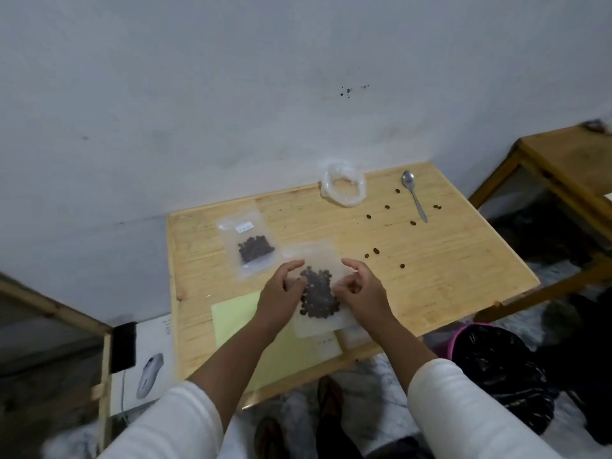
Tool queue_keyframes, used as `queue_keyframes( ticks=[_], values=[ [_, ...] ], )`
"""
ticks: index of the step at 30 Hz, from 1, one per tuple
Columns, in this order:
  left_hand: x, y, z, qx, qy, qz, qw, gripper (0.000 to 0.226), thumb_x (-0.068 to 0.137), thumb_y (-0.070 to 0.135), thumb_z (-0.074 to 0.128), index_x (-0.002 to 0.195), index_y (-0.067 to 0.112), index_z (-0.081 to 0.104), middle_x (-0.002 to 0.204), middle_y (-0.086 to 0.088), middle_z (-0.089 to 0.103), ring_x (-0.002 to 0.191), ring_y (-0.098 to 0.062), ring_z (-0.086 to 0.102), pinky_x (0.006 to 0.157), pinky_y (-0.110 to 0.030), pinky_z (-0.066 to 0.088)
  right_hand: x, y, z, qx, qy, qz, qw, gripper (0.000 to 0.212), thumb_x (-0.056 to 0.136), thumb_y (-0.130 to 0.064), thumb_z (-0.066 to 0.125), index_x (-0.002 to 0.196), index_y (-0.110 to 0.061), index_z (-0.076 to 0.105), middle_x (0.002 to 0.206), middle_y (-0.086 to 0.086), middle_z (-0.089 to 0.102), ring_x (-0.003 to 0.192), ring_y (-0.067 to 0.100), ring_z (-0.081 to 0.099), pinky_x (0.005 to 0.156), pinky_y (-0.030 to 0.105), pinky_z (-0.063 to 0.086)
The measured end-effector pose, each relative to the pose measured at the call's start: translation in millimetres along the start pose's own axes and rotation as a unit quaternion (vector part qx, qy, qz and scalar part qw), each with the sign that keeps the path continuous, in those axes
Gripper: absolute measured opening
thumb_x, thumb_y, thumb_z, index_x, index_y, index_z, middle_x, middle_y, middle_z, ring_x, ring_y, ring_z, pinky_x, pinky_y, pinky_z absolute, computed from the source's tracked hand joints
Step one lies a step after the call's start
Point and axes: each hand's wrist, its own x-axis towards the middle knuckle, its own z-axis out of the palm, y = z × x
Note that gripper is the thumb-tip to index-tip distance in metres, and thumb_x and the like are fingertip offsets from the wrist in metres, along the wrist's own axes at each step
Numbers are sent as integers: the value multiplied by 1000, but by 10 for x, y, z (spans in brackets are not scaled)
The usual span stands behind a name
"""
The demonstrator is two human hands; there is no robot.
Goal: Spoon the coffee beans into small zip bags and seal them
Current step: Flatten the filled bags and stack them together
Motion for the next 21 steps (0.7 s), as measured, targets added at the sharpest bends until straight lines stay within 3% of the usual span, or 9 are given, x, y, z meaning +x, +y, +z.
queue_keyframes(
  ticks=[2, 4, 6, 8, 10, 13, 17, 21],
  values=[
    [-64, -66, -155, -40, -2, -8, 999, 28, 93, 27, 55, 119, 34, 56, 111, -3, 62, 94, -16, 61, 78, -31, 54, -56, 11, 91, 32, -71, 0, 997, 59, 81, -4, 68, 130, -25, 42, 82, 6, 66, 80, 16, 63, 72, 21, 53],
    [-130, -154, -285, -57, 0, -10, 998, 25, 92, 23, 57, 114, 36, 59, 116, 3, 60, 97, -12, 61, 82, -32, 55, -93, 41, 174, 15, -106, 10, 994, 56, 83, -9, 66, 131, -24, 41, 85, 6, 66, 81, 15, 63, 70, 20, 52],
    [-210, -252, -379, -55, 9, -12, 998, 27, 92, 18, 56, 108, 39, 62, 118, 5, 61, 99, -13, 61, 84, -32, 53, -91, 94, 230, -81, -95, 25, 992, 46, 88, -17, 61, 132, -19, 46, 99, 9, 65, 92, 20, 62, 77, 28, 51],
    [-300, -322, -443, -60, 25, -19, 998, 29, 92, 14, 55, 108, 37, 61, 119, 5, 61, 102, -12, 59, 81, -24, 51, -88, 146, 255, -235, -94, 12, 967, 38, 92, -21, 54, 130, -13, 51, 113, 11, 62, 103, 24, 57, 82, 28, 44],
    [-374, -388, -494, -75, 41, -26, 996, 30, 92, 10, 55, 111, 31, 61, 119, 5, 60, 98, -6, 57, 75, -12, 47, -90, 214, 297, -364, -98, -25, 926, 30, 94, -20, 50, 121, -8, 58, 115, 13, 59, 104, 26, 54, 84, 28, 40],
    [-447, -464, -568, -94, 68, -42, 992, 32, 90, 5, 56, 112, 28, 62, 113, 2, 61, 87, 2, 55, 67, -3, 43, -99, 305, 362, -434, -86, -81, 893, 25, 92, -14, 49, 110, -3, 64, 111, 14, 55, 103, 27, 51, 84, 30, 38],
    [-494, -571, -647, -119, 89, -51, 988, 32, 88, 11, 62, 102, 41, 64, 103, 1, 64, 91, -16, 55, 80, -24, 47, -93, 341, 463, -428, -49, -112, 895, 11, 85, -5, 56, 83, 3, 65, 95, 17, 57, 93, 31, 53, 70, 29, 36],
    [-535, -553, -671, -137, 97, -60, 984, 27, 82, 23, 69, 101, 42, 65, 103, 7, 63, 98, -19, 56, 89, -33, 48, -86, 341, 495, -438, -41, -110, 891, 9, 85, -2, 54, 82, 1, 62, 96, 14, 56, 95, 28, 51, 70, 30, 39]
  ],
)
